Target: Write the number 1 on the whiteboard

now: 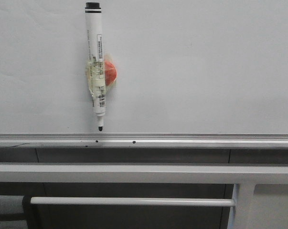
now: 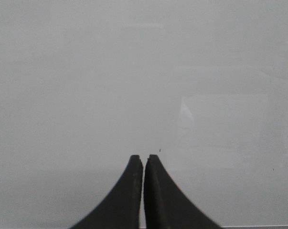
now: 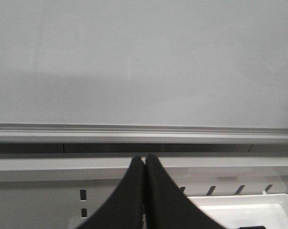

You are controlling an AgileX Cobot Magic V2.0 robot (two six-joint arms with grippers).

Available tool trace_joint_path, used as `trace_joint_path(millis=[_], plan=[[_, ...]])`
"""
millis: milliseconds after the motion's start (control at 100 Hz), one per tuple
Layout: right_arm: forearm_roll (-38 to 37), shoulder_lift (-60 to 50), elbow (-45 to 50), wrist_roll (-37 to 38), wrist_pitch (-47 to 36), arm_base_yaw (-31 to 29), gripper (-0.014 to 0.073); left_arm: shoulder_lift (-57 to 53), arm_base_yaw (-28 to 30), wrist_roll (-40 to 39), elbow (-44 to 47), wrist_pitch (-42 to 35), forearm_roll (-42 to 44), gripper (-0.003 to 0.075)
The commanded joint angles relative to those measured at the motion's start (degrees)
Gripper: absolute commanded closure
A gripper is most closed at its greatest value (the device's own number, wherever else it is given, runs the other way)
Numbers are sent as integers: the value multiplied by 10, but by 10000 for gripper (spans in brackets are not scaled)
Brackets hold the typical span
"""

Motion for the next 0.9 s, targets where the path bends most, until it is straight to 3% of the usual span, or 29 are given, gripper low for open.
trace_joint_path(millis=[0,350,550,610,660,710,810,890], plan=[[-30,-7,17,-4,-31,-2,657,-13,3,0,4,-50,-3,741],[-24,-7,17,-4,-368,-2,657,-13,3,0,4,-160,-3,741],[-20,-7,17,25,-457,-2,657,-13,3,-4,4,-164,-13,741],[-19,-7,16,102,-459,-2,657,-10,3,-9,1,-158,-55,741],[-19,-7,9,218,-438,-2,657,-4,3,-9,-4,-140,-76,741],[-28,-2,-5,292,-372,-2,656,6,3,-9,-21,-105,-77,741],[-45,24,-70,352,-239,4,656,33,3,0,-85,-43,-44,741],[-45,60,-127,354,-187,18,656,70,3,0,-152,-7,-2,741]])
